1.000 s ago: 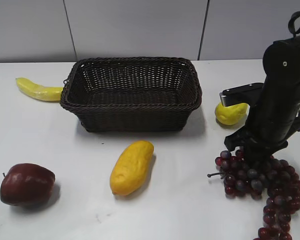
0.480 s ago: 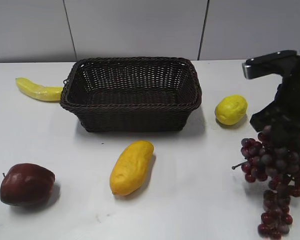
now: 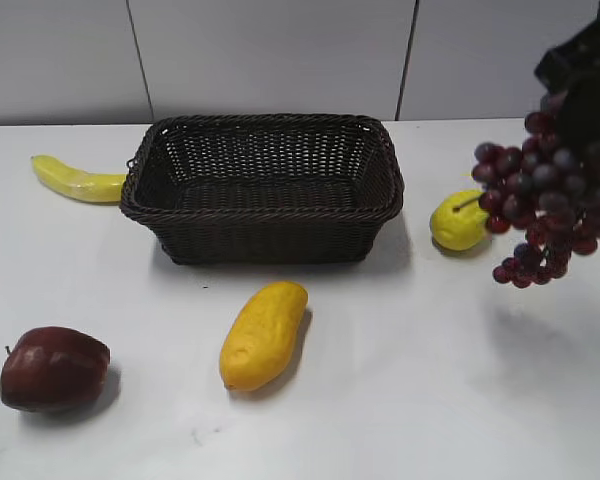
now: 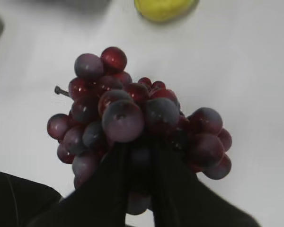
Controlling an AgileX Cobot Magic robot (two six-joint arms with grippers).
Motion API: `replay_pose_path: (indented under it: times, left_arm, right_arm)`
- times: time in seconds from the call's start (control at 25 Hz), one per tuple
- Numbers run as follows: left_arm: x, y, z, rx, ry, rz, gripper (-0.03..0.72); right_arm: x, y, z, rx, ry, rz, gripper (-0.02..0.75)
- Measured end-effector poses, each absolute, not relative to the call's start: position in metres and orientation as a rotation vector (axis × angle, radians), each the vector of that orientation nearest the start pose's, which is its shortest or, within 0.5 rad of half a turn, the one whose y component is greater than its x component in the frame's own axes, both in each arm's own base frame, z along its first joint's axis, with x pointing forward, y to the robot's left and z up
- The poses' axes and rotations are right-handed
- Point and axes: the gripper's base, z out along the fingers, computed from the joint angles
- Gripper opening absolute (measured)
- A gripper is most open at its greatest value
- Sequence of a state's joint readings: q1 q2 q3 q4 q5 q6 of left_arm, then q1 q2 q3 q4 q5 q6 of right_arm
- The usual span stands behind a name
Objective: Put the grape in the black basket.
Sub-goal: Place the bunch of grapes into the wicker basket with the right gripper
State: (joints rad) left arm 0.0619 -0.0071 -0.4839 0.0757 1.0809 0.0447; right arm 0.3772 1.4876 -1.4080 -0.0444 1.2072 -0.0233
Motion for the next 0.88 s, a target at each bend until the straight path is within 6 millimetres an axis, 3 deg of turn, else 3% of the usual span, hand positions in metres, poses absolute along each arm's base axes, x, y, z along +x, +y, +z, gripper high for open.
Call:
replay_pose_path:
  times: [0.2,0.32,0.88]
  left_arm:
    - [-0.005,0.006,0.271,-0.022,2.075,0.156,0.237]
    - [-0.005,0.006,0.271,-0.022,2.075,0.156,0.237]
    - [-0.005,0.006,0.271,-0.022,2.075,0.156,0.237]
  right_arm:
    - [0.29,0.113,0.397,-0.539,2.546,0.09,0.081]
    - [0.304,0.122,0.41,-0.563,2.493,0.142,0.081]
    - [0.391,0.189,0.406,-0.658,2.361,0.438,0.079]
